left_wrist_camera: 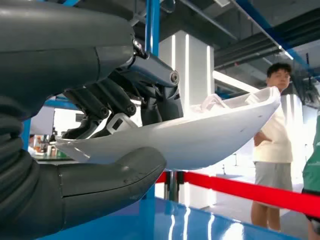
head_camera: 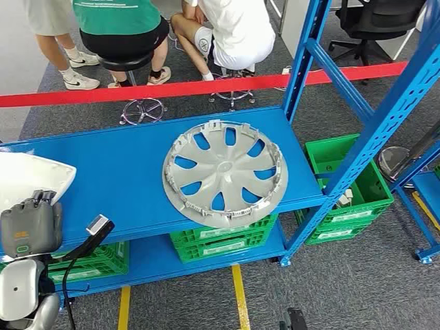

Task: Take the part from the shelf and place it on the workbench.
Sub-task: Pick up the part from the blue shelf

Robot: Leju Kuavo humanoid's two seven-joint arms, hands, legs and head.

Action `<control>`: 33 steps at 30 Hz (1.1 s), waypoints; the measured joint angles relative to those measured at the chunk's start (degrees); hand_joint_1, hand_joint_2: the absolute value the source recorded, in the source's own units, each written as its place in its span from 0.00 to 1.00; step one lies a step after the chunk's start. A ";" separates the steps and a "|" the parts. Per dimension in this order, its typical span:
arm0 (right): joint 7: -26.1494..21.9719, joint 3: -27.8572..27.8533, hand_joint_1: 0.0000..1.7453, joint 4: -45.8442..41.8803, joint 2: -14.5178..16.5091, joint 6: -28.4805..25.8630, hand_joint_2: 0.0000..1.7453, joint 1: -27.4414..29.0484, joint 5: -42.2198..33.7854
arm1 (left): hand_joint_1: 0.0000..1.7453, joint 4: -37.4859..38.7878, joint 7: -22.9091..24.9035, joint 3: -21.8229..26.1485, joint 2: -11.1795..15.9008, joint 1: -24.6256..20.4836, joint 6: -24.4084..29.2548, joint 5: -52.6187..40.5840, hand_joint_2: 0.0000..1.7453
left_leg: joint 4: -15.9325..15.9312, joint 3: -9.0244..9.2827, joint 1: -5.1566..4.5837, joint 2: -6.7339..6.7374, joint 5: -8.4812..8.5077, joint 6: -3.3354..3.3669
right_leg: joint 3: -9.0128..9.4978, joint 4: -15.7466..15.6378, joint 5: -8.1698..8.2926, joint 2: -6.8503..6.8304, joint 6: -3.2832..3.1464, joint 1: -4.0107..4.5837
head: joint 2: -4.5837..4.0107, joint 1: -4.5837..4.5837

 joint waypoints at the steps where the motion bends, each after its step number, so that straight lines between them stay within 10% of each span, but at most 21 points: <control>1: 0.00 0.00 0.00 0.00 0.00 0.00 0.00 0.00 0.00 | 1.00 -0.19 0.03 -0.13 0.18 0.00 0.00 0.00 1.00 | 0.00 0.00 0.00 0.00 0.00 0.00 | 0.00 0.00 0.00 0.00 0.00 0.00 | 0.00 0.00; 15: -0.02 0.00 0.00 0.00 0.00 0.12 0.00 -0.02 0.25 | 1.00 -11.66 4.23 -4.78 7.13 -0.74 -2.77 0.00 1.00 | 0.01 -0.02 -0.04 0.01 0.02 -0.01 | -0.02 0.00 0.03 0.02 -0.01 -0.03 | 0.00 -0.01; 27: -0.02 0.00 0.00 0.00 0.01 0.27 0.00 -0.03 0.35 | 1.00 -12.96 0.70 -4.11 6.46 0.59 -1.91 0.00 1.00 | -0.14 -0.11 -0.66 0.07 0.23 0.97 | 0.01 -0.20 0.22 0.00 0.90 -0.74 | 0.00 -0.04; 30: -0.02 0.00 0.00 0.00 0.01 0.31 0.00 -0.02 0.35 | 1.00 -12.96 0.10 -3.85 5.93 0.79 -1.84 0.00 1.00 | -0.76 -0.14 -0.08 0.34 0.99 1.58 | -1.55 3.50 -2.97 -0.03 1.66 -0.71 | 0.00 0.09; 33: 0.05 0.00 0.00 0.00 0.01 0.43 0.00 0.05 0.35 | 1.00 -12.94 -1.22 -3.12 4.96 1.34 -1.74 0.00 1.00 | -0.74 -0.57 0.11 0.49 1.26 1.58 | -5.38 13.92 -8.47 -0.06 2.29 -1.04 | 0.00 0.13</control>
